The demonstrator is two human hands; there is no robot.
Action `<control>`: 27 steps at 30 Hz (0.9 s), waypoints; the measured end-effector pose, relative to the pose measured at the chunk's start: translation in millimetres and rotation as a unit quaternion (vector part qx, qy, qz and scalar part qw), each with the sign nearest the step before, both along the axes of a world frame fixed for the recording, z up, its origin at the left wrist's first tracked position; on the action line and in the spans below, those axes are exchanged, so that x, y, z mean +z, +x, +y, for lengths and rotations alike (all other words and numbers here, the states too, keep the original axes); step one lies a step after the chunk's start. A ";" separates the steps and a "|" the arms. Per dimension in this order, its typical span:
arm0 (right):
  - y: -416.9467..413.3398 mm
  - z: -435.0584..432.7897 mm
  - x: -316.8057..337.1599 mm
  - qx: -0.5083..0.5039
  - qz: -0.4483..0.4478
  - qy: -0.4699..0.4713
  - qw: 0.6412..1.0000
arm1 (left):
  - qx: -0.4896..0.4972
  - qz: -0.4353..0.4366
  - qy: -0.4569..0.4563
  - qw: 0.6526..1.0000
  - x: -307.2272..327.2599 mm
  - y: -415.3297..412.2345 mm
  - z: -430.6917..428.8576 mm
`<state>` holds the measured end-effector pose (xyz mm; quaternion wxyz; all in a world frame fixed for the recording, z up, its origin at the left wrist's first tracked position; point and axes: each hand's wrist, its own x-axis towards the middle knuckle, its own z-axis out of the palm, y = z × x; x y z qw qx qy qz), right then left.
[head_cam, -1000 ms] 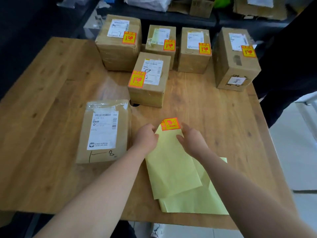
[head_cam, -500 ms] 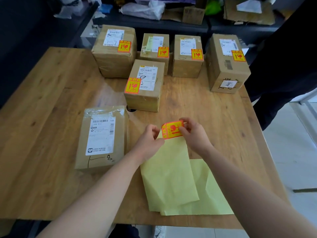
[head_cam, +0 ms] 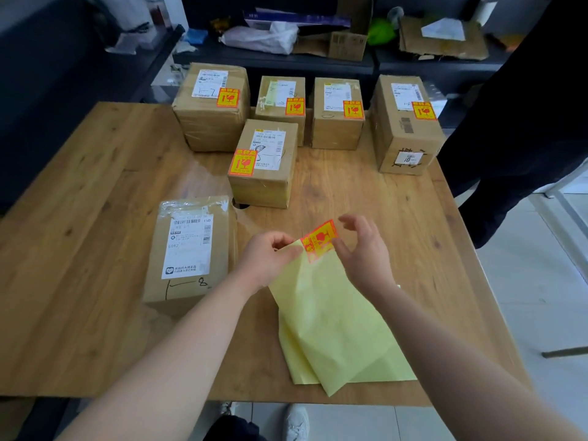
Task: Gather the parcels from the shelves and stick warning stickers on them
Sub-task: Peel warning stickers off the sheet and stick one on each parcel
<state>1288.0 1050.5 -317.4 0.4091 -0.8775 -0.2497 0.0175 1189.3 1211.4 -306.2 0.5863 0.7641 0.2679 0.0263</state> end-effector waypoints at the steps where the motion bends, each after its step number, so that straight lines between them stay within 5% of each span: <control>1: -5.5 1.5 0.7 0.018 -0.019 0.001 1.000 | 0.010 -0.008 0.003 1.000 -0.4 -1.0 -1.1; 6: -28.1 8.7 2.5 0.085 0.000 0.022 0.996 | 0.005 -0.042 0.022 0.999 2.9 -9.1 -9.8; 27: -38.5 4.2 20.4 0.049 0.190 0.091 0.976 | -0.042 -0.054 0.057 0.996 10.0 -25.0 -19.0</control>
